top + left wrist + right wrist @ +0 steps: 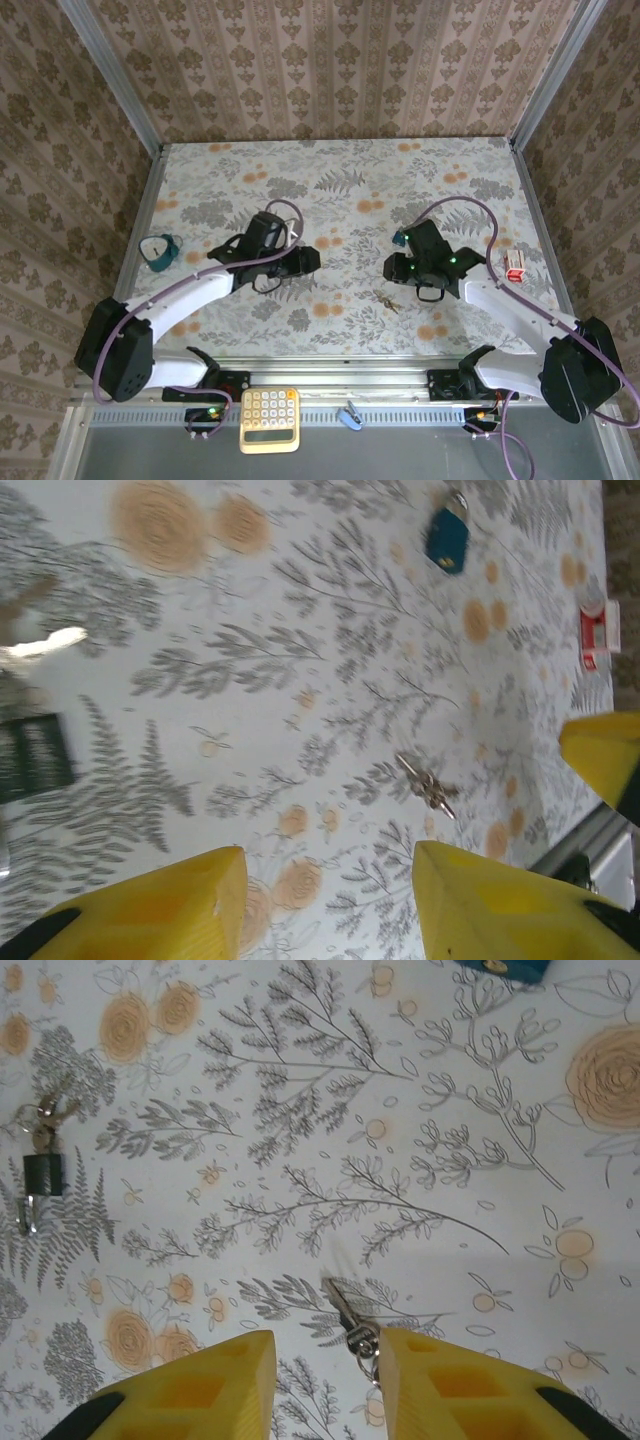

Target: Unlock with the key

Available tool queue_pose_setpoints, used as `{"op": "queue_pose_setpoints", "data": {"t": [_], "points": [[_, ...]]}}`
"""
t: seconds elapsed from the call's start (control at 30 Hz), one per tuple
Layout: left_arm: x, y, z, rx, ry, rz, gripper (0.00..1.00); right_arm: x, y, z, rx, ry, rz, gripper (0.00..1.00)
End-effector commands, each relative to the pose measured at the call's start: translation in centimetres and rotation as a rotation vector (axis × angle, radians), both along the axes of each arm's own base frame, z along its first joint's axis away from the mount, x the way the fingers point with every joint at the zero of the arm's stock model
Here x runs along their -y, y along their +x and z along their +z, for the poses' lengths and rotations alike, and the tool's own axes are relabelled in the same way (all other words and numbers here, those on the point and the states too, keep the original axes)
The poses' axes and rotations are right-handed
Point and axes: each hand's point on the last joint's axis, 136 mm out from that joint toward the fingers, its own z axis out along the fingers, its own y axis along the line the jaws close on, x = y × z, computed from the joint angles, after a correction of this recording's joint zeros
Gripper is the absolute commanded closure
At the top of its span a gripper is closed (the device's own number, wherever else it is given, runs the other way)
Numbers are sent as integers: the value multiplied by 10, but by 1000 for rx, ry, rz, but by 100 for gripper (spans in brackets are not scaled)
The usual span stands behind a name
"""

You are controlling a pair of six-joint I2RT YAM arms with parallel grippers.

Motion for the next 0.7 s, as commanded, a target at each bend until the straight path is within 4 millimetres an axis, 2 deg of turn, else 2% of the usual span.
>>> {"op": "queue_pose_setpoints", "data": {"t": [0.0, 0.23, 0.4, 0.67], "points": [[20, -6, 2, 54, -1, -90, 52, 15, -17, -21, -83, -78, -8, 68], [41, -16, -9, 49, 43, -160, 53, 7, -33, -52, -171, -127, 38, 65], [39, -19, -18, 35, 73, -161, 53, 1, -36, -68, -208, -176, 62, 67], [32, -21, -23, 38, 90, -138, 53, -7, -34, -82, -233, -246, 93, 68]]}}
